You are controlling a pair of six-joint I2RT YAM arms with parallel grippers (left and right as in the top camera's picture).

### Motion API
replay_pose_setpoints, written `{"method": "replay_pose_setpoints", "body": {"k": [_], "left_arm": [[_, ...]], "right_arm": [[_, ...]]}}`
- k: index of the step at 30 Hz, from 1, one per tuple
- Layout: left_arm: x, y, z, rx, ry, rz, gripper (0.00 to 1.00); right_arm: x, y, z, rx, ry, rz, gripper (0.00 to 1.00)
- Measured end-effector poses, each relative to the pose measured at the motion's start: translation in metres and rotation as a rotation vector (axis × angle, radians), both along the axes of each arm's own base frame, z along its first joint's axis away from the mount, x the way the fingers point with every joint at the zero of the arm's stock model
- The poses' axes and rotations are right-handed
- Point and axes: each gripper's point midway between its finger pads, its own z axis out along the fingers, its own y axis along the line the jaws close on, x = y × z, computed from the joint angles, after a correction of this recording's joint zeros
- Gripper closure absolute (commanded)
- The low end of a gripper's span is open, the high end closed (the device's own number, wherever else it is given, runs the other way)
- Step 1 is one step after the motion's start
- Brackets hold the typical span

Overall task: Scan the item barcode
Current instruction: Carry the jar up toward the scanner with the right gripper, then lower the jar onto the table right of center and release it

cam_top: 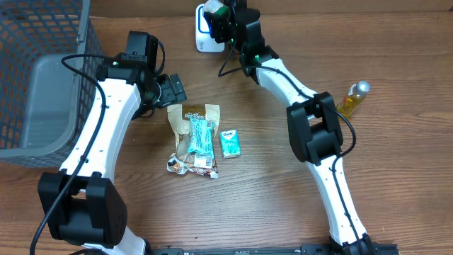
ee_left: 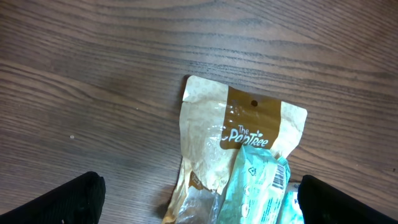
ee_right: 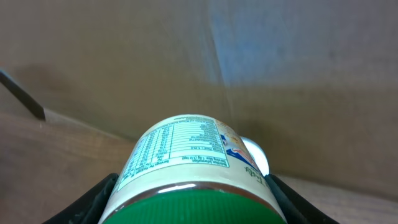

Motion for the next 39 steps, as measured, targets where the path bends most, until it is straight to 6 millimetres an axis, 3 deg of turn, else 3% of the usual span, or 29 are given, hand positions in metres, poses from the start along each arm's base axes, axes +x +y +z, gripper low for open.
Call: {"method": "replay_pose_setpoints", "body": {"k": [3, 6, 10, 12, 14, 15, 18, 22, 25, 32, 39], "left_arm": [[0.000, 0.000, 0.000, 0.000, 0.001, 0.000, 0.00], [0.000, 0.000, 0.000, 0.000, 0.000, 0.000, 0.00], [0.000, 0.000, 0.000, 0.000, 0.000, 0.000, 0.00], [0.000, 0.000, 0.000, 0.000, 0.000, 0.000, 0.00], [0.000, 0.000, 0.000, 0.000, 0.000, 0.000, 0.00], [0.000, 0.000, 0.000, 0.000, 0.000, 0.000, 0.00], [0.000, 0.000, 0.000, 0.000, 0.000, 0.000, 0.00], [0.000, 0.000, 0.000, 0.000, 0.000, 0.000, 0.00], [0.000, 0.000, 0.000, 0.000, 0.000, 0.000, 0.00], [0.000, 0.000, 0.000, 0.000, 0.000, 0.000, 0.00], [0.000, 0.000, 0.000, 0.000, 0.000, 0.000, 0.00]], "right_arm": [[-0.018, -0.009, 0.025, -0.040, 0.094, -0.002, 0.70], [-0.051, -0.025, 0.074, -0.076, 0.184, -0.004, 0.71], [-0.119, -0.063, 0.137, -0.134, 0.333, -0.017, 0.68], [-0.157, -0.086, 0.145, -0.177, 0.447, -0.031, 0.67], [-0.194, -0.110, 0.132, -0.233, 0.607, -0.047, 0.67], [-0.217, -0.125, 0.116, -0.275, 0.724, -0.060, 0.67], [-0.254, -0.150, 0.070, -0.354, 0.968, -0.082, 0.68], [-0.285, -0.173, 0.010, -0.424, 1.209, -0.106, 0.68], [-0.296, -0.188, -0.020, -0.450, 1.290, -0.156, 0.68], [-0.305, -0.228, -0.067, -0.471, 1.354, -0.285, 0.63], [-0.313, -0.240, -0.090, -0.477, 1.377, -0.317, 0.61]]}}
